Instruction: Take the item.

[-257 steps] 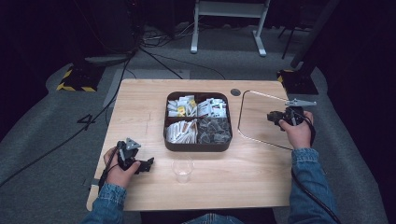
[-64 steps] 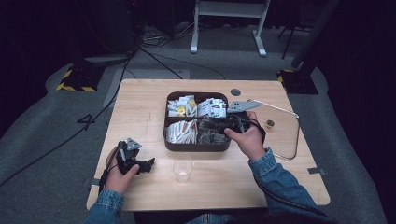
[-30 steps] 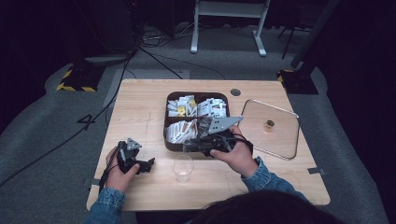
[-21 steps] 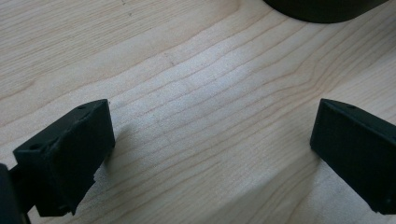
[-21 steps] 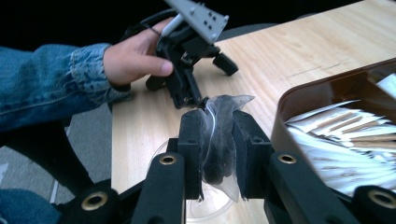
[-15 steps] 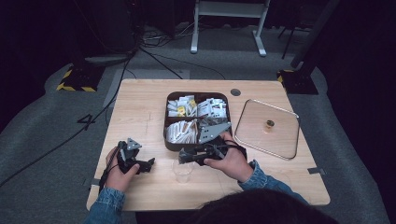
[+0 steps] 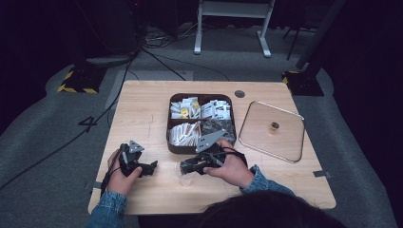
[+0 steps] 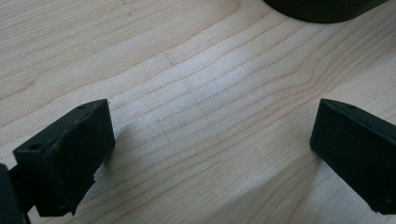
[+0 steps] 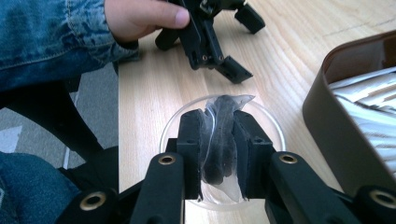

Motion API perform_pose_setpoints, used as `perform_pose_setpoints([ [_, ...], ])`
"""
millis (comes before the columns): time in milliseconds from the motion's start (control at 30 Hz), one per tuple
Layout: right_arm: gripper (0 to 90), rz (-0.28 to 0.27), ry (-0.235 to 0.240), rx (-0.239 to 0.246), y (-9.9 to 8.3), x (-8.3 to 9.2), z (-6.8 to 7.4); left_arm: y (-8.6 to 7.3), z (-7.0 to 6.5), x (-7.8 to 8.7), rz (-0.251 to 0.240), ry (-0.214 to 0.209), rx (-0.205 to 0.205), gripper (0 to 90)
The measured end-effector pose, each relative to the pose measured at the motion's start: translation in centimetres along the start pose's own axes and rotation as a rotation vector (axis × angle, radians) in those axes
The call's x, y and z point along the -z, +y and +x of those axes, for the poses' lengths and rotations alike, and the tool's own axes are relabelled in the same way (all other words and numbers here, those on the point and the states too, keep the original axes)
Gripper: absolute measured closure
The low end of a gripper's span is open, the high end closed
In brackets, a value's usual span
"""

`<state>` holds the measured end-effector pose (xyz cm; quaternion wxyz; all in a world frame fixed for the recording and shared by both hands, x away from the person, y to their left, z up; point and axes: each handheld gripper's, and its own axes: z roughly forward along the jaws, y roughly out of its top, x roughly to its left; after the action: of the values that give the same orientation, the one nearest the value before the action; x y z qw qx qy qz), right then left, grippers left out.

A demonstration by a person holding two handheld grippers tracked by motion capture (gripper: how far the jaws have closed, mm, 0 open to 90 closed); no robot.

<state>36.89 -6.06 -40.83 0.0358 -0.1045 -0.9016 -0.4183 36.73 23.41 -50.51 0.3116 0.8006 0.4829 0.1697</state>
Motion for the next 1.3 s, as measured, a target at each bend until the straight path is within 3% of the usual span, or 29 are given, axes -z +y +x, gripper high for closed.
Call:
perform_pose_setpoints([
  [200, 62.8, 0.003, 0.002, -0.008, -0.1, -0.3, 0.0, 0.0, 0.0, 0.0, 0.0, 0.0, 0.0, 0.2],
  [667, 53.6, -0.044, -0.014, -0.032, -0.2, 0.1, -0.7, 0.0, 0.1, -0.1, -0.003, -0.001, -0.007, 0.3],
  [867, 49.1, -0.108, -0.049, -0.032, -0.2, 1.0, -1.1, 0.1, 0.1, -0.1, -0.003, -0.001, -0.006, 0.3],
  [1100, 47.1, -0.182, -0.102, -0.07, -0.2, 2.9, -2.3, 0.0, 0.1, 0.0, -0.004, -0.004, -0.002, 0.5],
  [1300, 46.2, -0.243, -0.184, -0.111, -0.4, 5.0, -3.5, 0.0, 0.1, 0.0, -0.004, -0.004, -0.003, 0.5],
])
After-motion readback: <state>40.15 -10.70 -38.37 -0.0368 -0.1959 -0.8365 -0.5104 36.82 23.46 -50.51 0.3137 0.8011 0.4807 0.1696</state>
